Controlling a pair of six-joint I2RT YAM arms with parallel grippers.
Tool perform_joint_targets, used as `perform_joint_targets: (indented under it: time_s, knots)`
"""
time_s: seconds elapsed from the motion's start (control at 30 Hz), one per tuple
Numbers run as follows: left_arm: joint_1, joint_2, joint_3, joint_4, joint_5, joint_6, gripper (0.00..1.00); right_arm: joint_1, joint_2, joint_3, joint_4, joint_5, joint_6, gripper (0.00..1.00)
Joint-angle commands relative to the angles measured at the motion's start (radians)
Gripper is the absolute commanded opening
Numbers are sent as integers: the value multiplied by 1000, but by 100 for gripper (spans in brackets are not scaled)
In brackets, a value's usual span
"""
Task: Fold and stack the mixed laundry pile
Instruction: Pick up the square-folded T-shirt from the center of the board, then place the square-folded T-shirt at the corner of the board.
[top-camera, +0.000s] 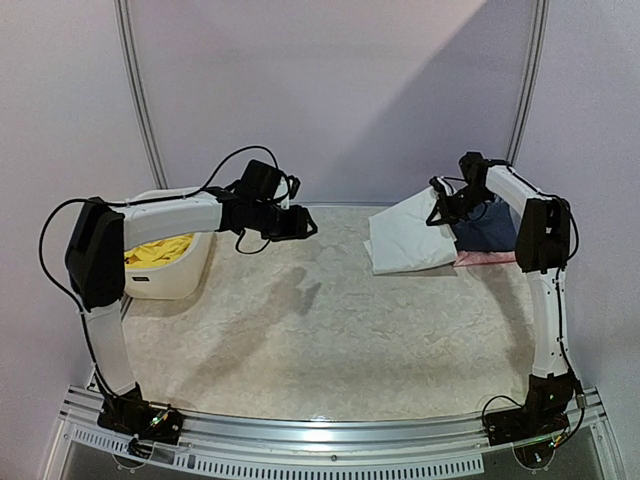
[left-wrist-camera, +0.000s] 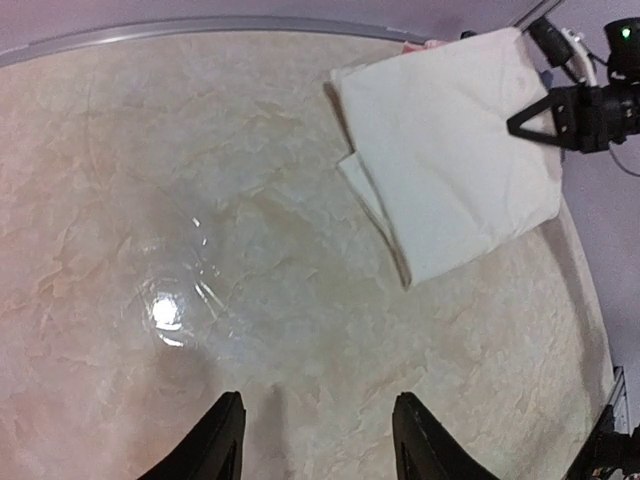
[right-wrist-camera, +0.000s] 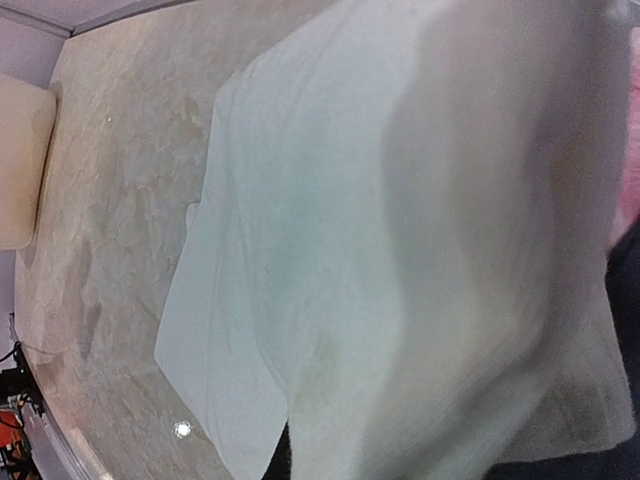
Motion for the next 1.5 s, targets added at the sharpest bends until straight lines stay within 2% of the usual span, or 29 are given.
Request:
perform_joint_targets:
  time_s: [0.0,0.2,0.83,1.03,1.27,1.47]
  knots:
    - [5,-36,-32,-59,-27,29,51,-39,-54,76,-18,49,6,0]
    - [-3,-32,-30,-72,-26,28,51,-110,-65,153,-17,86,-2,0]
    - [-25,-36,-15,-134,-41,44,51,-264,-83,241,-11,106,-23,0]
    - [-30,-30,-21,-137,-30,40,51,-278,-98,246,-35,17,-30,0]
    - [-35,-20,-6,-147,-23,45,51,-280,-141,267,-18,8,-55,0]
    - [-41,-15,-8,-151,-21,45,51,-281,-154,250,-20,-77,-20,0]
